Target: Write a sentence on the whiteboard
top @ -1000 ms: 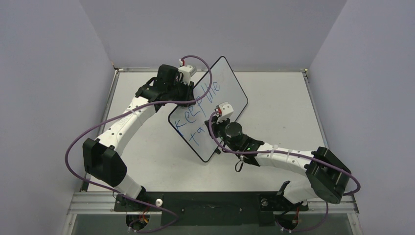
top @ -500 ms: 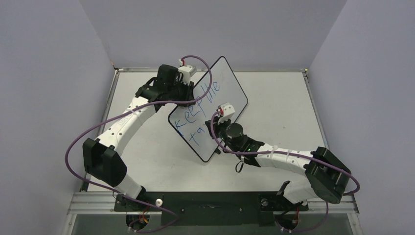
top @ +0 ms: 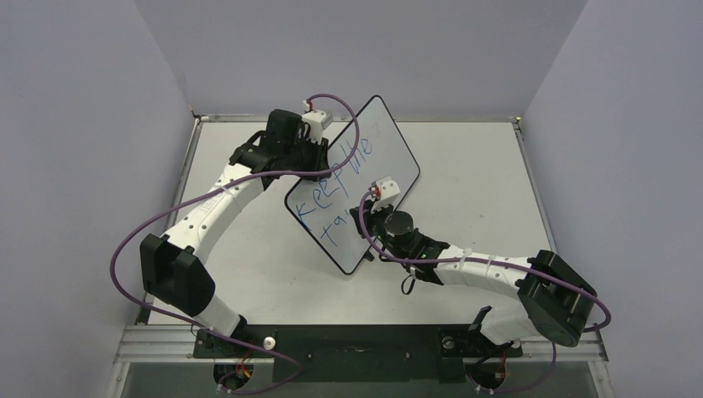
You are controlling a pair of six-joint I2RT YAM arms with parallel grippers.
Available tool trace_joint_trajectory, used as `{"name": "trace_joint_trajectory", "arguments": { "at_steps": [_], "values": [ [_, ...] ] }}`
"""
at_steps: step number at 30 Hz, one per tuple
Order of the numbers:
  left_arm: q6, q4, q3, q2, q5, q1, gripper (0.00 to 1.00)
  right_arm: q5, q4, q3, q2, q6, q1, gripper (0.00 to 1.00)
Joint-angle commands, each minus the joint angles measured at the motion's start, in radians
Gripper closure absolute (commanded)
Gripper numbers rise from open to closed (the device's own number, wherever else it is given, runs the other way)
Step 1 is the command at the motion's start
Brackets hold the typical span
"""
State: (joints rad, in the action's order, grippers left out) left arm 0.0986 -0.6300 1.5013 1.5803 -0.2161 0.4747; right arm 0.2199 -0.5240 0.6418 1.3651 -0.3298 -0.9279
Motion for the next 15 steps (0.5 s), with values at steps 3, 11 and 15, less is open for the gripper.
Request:
{"name": "trace_joint_trajectory", "arguments": {
  "at_steps": [3,11,15],
  "values": [
    [-0.081,-0.031,-0.061,0.048,0.068,0.042,1.00,-0.033,0.013,0.016,-0.024,-0.013,0.005,1.00],
    [-0.081,-0.032,-0.061,0.049,0.066,0.042,1.00,-0.036,0.026,0.041,-0.026,-0.002,0.005,1.00],
    [-0.082,-0.031,-0.061,0.050,0.066,0.042,1.00,-0.037,0.037,0.043,-0.041,-0.002,0.005,1.00]
  ]
}}
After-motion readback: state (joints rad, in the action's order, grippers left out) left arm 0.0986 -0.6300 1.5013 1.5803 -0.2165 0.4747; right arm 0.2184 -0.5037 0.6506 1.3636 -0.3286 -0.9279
